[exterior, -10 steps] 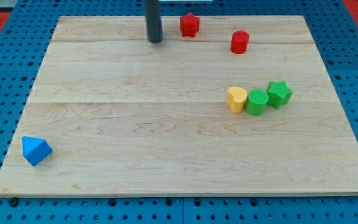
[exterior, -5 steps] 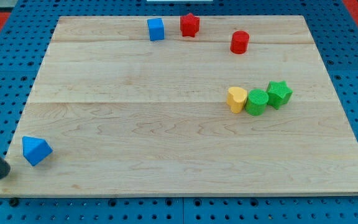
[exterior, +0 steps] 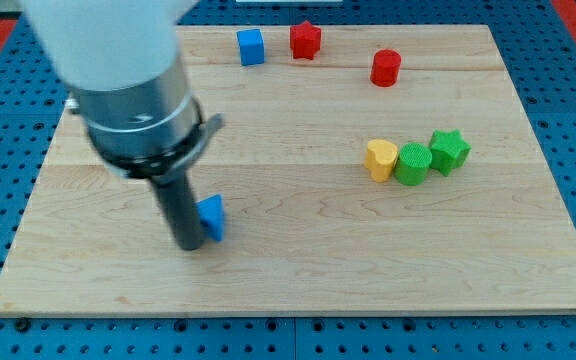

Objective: Slide the blue triangle closer to blue cube

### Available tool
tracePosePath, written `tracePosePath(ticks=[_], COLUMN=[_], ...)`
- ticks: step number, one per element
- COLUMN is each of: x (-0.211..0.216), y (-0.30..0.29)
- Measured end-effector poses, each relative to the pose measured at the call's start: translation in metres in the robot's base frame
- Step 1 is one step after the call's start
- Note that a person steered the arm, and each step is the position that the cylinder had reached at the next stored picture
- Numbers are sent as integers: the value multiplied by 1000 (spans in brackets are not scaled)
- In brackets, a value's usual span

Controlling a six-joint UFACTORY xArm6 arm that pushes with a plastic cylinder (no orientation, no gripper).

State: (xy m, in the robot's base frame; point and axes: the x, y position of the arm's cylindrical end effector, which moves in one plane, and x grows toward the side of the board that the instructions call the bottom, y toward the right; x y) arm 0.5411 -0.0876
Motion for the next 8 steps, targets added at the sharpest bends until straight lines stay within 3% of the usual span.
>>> tracePosePath(ticks=[1, 2, 4, 6, 8], x=[-23, -79, -143, -236, -264], y=[45, 29, -9, -19, 25])
